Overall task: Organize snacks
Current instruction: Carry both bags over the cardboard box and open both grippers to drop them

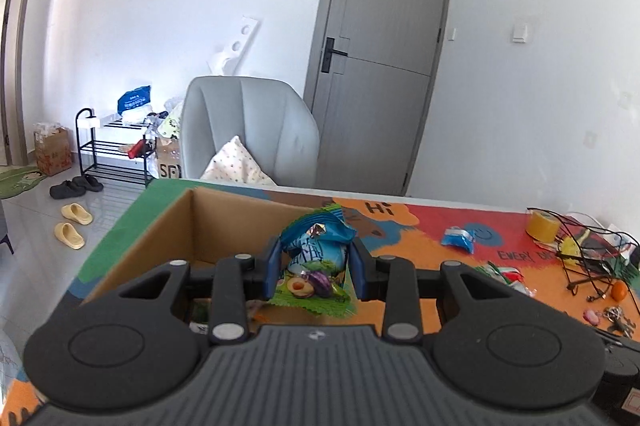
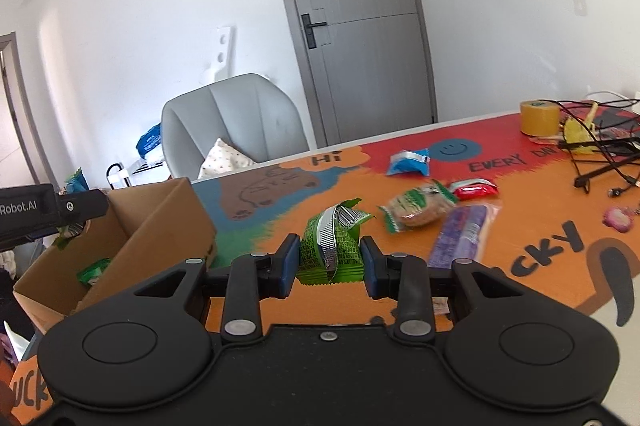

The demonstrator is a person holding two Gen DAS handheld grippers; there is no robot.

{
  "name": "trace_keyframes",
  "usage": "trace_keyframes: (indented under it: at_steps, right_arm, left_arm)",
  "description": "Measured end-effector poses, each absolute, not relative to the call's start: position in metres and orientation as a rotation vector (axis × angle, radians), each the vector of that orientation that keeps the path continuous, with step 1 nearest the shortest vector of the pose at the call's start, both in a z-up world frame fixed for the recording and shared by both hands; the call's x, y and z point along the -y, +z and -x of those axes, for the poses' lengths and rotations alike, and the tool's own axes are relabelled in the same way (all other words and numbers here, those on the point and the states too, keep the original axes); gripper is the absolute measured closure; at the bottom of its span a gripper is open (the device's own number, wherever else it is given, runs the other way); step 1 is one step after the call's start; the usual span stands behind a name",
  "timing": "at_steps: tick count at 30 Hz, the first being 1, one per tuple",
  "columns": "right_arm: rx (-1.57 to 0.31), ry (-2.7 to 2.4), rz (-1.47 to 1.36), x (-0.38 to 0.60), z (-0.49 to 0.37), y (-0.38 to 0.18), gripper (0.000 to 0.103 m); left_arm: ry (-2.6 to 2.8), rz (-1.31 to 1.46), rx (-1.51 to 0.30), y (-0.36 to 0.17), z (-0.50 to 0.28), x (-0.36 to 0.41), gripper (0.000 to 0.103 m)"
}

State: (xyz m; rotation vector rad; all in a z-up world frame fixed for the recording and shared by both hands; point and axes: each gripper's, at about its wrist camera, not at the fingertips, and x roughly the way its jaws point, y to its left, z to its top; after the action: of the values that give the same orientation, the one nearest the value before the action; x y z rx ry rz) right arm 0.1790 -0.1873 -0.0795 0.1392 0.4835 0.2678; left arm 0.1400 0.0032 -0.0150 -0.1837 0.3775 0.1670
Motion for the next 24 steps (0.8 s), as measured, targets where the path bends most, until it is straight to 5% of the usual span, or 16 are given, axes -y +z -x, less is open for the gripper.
trace_keyframes:
  at_steps: [24]
  right_arm:
    - [-0.446,0.450,-0.093,0.100,-0.203,-0.052,0.069]
  left_arm:
    - [0.291,0.190,-0.388,-0.013,-0.169,-0.078,0.069]
